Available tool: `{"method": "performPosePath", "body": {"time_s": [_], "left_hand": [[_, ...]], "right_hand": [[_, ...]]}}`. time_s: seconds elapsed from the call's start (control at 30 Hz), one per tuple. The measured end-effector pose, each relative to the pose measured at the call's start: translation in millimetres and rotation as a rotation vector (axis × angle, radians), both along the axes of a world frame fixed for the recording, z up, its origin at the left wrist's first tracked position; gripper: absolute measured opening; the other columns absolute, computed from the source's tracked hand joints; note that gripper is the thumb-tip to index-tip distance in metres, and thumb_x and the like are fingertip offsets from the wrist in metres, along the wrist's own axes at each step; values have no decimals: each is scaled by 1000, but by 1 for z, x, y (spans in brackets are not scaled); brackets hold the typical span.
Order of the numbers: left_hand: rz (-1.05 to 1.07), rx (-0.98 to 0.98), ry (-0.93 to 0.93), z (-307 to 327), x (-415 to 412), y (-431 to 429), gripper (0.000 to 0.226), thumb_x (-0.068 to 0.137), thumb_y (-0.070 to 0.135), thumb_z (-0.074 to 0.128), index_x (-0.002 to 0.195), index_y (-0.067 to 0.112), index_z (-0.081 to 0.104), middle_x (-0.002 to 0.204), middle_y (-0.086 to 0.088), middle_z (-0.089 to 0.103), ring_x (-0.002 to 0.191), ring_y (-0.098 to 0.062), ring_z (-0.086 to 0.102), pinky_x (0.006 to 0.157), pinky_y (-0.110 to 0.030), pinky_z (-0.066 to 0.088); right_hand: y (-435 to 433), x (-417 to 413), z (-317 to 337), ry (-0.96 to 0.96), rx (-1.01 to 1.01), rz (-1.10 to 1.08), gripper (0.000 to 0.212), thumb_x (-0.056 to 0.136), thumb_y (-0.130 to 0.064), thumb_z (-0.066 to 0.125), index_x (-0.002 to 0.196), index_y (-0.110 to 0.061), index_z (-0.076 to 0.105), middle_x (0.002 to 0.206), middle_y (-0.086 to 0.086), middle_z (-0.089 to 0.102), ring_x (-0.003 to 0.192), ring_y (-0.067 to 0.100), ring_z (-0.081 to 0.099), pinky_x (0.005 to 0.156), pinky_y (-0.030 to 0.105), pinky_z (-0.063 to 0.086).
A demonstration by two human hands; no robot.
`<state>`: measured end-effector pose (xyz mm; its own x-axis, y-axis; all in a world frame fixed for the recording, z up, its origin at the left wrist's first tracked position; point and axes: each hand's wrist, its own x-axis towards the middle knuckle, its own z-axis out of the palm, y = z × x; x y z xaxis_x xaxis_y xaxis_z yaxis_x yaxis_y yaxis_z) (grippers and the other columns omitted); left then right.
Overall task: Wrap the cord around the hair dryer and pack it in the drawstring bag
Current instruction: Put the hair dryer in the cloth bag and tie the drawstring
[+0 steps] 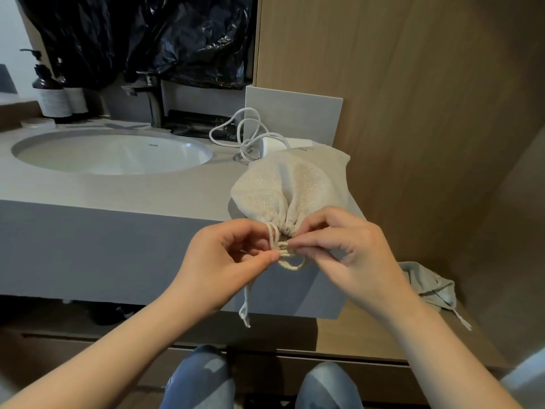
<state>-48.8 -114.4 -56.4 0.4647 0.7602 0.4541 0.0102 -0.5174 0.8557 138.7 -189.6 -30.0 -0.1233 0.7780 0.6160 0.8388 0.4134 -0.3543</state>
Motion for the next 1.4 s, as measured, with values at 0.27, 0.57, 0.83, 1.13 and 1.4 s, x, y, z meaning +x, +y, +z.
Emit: {"method": "performPosePath", "body": {"time_s": [0.27,0.57,0.83,1.13,1.4], "left_hand": [[32,301,167,6,0,9,8,81,15,75,89,15,76,79,1,67,72,-16,67,65,-39,57],[-86,296,521,14,6,10,26,93,26,61,74,10,70,74,2,56,71,-12,57,61,-18,46],[-138,65,451,14,11,14,45,99,34,49,75,-5,52,58,-4,37,49,-8,34,52,-29,32],[-212,-184,286,13,13,15,34,97,27,51,88,-2,67,62,-7,31,51,-14,26,48,-26,27],[-206,-176,224,10,19,14,29,97,25,53,89,1,69,63,-10,36,49,-13,29,46,-24,26]], "right_hand": [[-8,8,-10,156,38,-64,28,79,-30,75,106,-26,71,103,-13,60,100,9,56,73,11,45],[-19,17,-28,194,-66,-130,22,81,-29,73,103,-31,71,102,-21,60,96,4,55,71,10,44],[-20,14,-34,464,-238,-141,10,78,-23,77,85,-29,74,83,-17,69,84,6,65,66,13,49],[-6,12,-20,791,-364,-49,7,78,-17,76,84,-17,80,78,0,76,71,4,65,59,12,47],[-2,5,-16,915,-510,-31,11,78,-29,74,86,-24,80,82,-6,75,70,-2,59,56,13,44]]}}
